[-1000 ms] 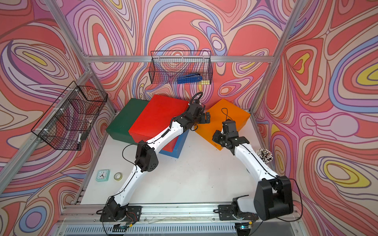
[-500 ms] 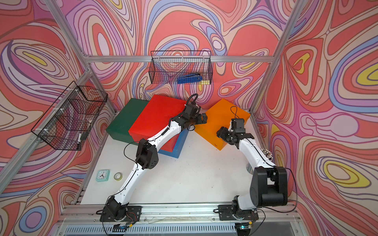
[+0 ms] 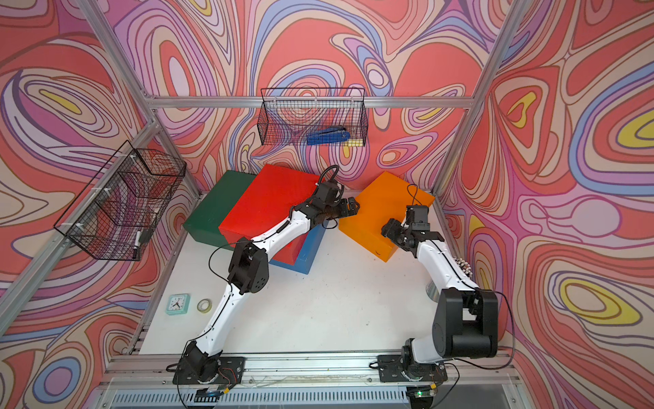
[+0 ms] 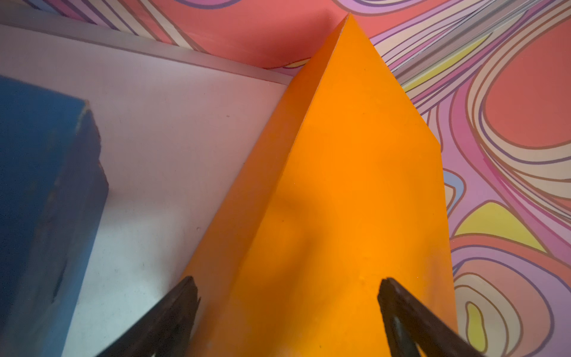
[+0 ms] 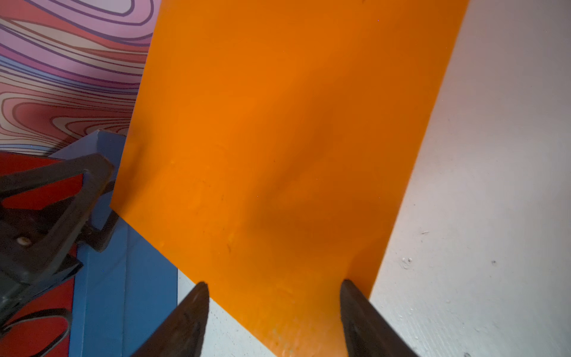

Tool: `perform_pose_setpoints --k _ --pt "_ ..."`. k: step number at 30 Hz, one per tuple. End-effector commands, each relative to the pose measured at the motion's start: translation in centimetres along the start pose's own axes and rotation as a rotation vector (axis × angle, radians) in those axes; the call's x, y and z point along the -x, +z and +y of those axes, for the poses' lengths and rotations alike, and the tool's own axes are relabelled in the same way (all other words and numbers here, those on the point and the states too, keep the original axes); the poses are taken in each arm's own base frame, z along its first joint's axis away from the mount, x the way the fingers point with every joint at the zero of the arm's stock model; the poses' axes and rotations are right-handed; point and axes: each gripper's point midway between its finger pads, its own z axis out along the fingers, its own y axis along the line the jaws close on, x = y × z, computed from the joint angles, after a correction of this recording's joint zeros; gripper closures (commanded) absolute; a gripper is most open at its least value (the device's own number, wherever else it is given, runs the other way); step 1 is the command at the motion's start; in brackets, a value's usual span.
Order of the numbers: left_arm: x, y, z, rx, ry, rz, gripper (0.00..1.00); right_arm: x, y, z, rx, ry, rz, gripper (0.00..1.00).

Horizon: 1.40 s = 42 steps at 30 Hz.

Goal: Stack the shoeboxes
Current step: Move the shoebox to the center of the board.

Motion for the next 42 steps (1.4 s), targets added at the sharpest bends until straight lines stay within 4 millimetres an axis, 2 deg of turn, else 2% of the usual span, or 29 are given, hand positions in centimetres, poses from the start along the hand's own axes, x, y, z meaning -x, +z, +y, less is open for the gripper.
perform_pose_setpoints --k 1,10,16,22,25,30,33,37,42 --pt "-2.5 0.0 -1.0 -0.063 -0.049 0.079 0.10 -3.8 1.0 -3.2 -0.095 0.060 0.099 0.31" --pt "-3.9 -1.7 -2.5 -0.079 -0.025 0.105 0.18 -3.8 -1.9 -2.5 -0.069 0.060 0.060 0.31" --pt "-5.3 -3.2 -1.9 -0.058 -0.045 0.121 0.20 -4.5 -3.2 -2.3 -0.060 0.061 0.072 0.31" --pt "-5.6 -4.9 -1.0 -0.014 -0.036 0.108 0.20 -5.2 -4.1 -2.9 -0.098 0.027 0.081 0.35" --pt "-5.2 -5.3 -0.9 0.006 -0.024 0.096 0.20 -4.6 -5.0 -3.5 -0.149 -0.005 0.057 0.34" --pt "-2.9 -5.6 -2.7 -0.015 0.006 0.057 0.15 -2.4 -6.3 -4.6 -0.262 -0.058 -0.012 0.30" --pt "-1.6 -5.5 -3.7 -0.017 0.029 0.042 0.12 -1.5 -5.7 -5.1 -0.302 -0.083 -0.021 0.28" --pt "-0.4 -4.7 -4.3 -0.017 0.058 0.021 0.07 -0.9 -3.8 -4.6 -0.276 -0.068 -0.010 0.26" --pt "-0.5 -2.9 -4.1 -0.013 0.077 0.031 0.04 -0.7 -1.1 -4.3 -0.251 -0.032 0.015 0.24"
